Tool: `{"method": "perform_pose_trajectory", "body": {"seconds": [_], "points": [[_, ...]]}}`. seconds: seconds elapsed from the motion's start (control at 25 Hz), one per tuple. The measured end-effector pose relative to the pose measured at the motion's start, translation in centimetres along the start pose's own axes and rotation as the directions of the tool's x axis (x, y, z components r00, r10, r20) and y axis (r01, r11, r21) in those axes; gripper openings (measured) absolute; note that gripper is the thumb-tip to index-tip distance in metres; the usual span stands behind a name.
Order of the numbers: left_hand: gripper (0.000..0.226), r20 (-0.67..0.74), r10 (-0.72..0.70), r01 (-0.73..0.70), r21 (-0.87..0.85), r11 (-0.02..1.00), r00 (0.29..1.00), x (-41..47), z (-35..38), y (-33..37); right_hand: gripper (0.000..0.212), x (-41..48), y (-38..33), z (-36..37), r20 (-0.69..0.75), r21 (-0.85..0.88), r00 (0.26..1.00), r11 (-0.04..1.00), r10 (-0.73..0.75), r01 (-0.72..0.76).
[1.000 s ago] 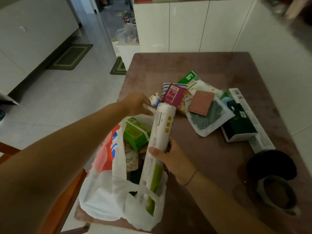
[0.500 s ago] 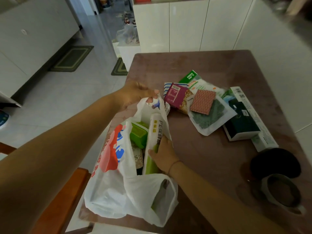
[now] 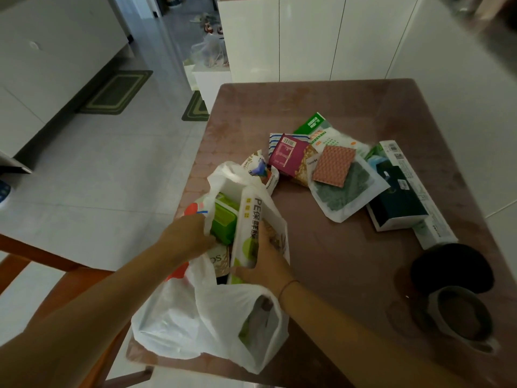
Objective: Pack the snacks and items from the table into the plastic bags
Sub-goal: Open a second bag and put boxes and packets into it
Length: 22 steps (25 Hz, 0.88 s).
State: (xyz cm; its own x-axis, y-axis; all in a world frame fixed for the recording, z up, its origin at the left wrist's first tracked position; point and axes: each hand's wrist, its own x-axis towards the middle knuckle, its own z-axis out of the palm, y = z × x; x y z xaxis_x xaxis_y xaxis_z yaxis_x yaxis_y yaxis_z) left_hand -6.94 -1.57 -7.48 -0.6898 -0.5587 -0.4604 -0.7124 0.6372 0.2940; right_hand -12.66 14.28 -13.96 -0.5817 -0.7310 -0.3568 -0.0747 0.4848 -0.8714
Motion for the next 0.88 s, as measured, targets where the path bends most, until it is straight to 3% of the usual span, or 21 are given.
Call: {"method": "perform_pose_trajectory", "body": {"seconds": [0.08, 0.16, 0.24, 0.36, 0.44, 0.56, 0.68, 0.72, 0.8, 0.84, 0.88], "points": [[0.023, -0.090, 0.028, -0.051, -0.265, 0.963, 0.996, -0.6, -0.8, -1.3, 0.116, 0.2, -0.1, 0.8, 0.008, 0.069, 0.999, 0.997, -0.031, 0.030], [0.034, -0.138, 0.006, -0.083, -0.563, 0.823, 0.990, -1.7, -2.1, -2.5, 0.109, 0.2, -0.1, 2.3, -0.005, 0.134, 0.998, 0.989, -0.055, 0.056], [0.043, -0.084, 0.070, -0.109, -0.741, 0.663, 0.994, -2.9, -2.8, -3.6, 0.106, 0.3, 0.0, 4.0, -0.013, 0.132, 0.997, 0.989, -0.072, 0.073], [0.062, -0.029, 0.152, -0.120, -0.767, 0.630, 0.988, -3.3, -2.6, -4.7, 0.109, 1.2, 1.0, 5.1, -0.075, -0.072, 0.995, 0.995, -0.067, 0.062], [0.055, -0.010, 0.133, -0.092, -0.771, 0.631, 0.991, -3.2, -2.4, -4.4, 0.106, 1.7, 1.4, 5.0, -0.098, -0.149, 0.994, 0.988, -0.046, 0.031], [0.040, 0.022, 0.121, -0.063, -0.754, 0.654, 0.992, -3.4, -2.1, -3.8, 0.108, 1.8, 1.5, 5.0, -0.077, -0.149, 0.995, 0.987, -0.068, 0.056], [0.034, -0.005, 0.073, -0.054, -0.726, 0.685, 0.997, -3.6, -2.1, -3.2, 0.106, 1.7, 2.4, 4.3, -0.063, 0.011, 0.991, 0.993, -0.114, 0.115], [0.040, -0.065, 0.040, -0.073, -0.659, 0.748, 0.997, -3.8, -2.1, -2.8, 0.104, 1.8, 2.9, 3.8, -0.070, 0.052, 0.992, 0.992, -0.109, 0.113], [0.068, -0.320, 0.049, -0.155, -0.316, 0.936, 0.946, -4.4, -2.0, -2.5, 0.100, 1.8, 3.5, 3.1, -0.062, 0.062, 0.994, 0.994, -0.088, 0.092], [0.076, -0.434, 0.175, -0.246, -0.113, 0.963, 0.884, -5.0, -1.9, -2.4, 0.095, 1.8, 3.7, 3.0, -0.052, 0.057, 0.995, 0.994, -0.089, 0.092], [0.077, -0.461, 0.327, -0.356, 0.026, 0.934, 0.825, -5.9, -1.7, -2.2, 0.090, 1.8, 3.7, 2.8, -0.050, 0.059, 0.994, 0.994, -0.093, 0.096]]}}
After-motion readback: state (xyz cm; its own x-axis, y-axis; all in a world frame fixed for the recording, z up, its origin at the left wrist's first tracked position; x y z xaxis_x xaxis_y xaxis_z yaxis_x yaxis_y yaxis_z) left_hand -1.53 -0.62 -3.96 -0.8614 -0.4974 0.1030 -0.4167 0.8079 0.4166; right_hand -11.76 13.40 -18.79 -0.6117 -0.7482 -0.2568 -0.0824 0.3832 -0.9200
